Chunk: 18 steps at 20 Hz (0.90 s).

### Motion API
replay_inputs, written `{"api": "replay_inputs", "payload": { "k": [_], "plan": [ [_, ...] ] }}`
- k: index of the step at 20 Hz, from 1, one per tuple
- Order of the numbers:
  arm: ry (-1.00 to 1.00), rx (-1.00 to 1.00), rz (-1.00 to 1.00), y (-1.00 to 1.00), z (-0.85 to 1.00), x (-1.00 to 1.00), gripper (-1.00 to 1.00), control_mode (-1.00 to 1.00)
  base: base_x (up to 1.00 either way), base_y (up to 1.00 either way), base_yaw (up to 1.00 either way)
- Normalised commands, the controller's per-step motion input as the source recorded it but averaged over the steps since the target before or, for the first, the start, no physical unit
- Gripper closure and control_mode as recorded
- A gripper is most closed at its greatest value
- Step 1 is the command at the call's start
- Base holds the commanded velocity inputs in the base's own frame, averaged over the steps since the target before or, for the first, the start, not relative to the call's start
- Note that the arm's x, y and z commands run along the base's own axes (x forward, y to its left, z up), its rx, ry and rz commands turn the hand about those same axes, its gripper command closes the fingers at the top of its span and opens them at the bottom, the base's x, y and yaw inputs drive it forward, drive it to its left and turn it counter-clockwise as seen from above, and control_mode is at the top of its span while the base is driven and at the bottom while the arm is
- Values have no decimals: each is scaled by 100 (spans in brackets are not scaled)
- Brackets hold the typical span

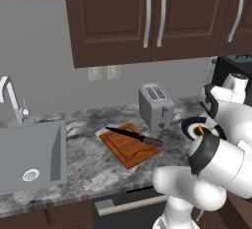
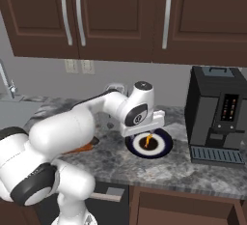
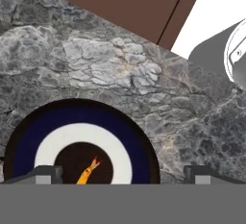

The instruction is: Pick up the knife from the drawer and place it on the cutting board. Then place the meat from the plate to the cutting board.

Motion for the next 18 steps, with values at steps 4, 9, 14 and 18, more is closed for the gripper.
{"api": "replay_inputs", "payload": {
  "k": [4,9,14,18],
  "plan": [
    [0,0,0,-9,-9,17,-100,-100,0,0,0],
    [0,0,0,-7,-11,5,-100,-100,0,0,0],
    [0,0,2,-3,-5,0,-100,-100,0,0,0],
    [0,0,2,0,-8,0,-100,-100,0,0,0]
  ]
}}
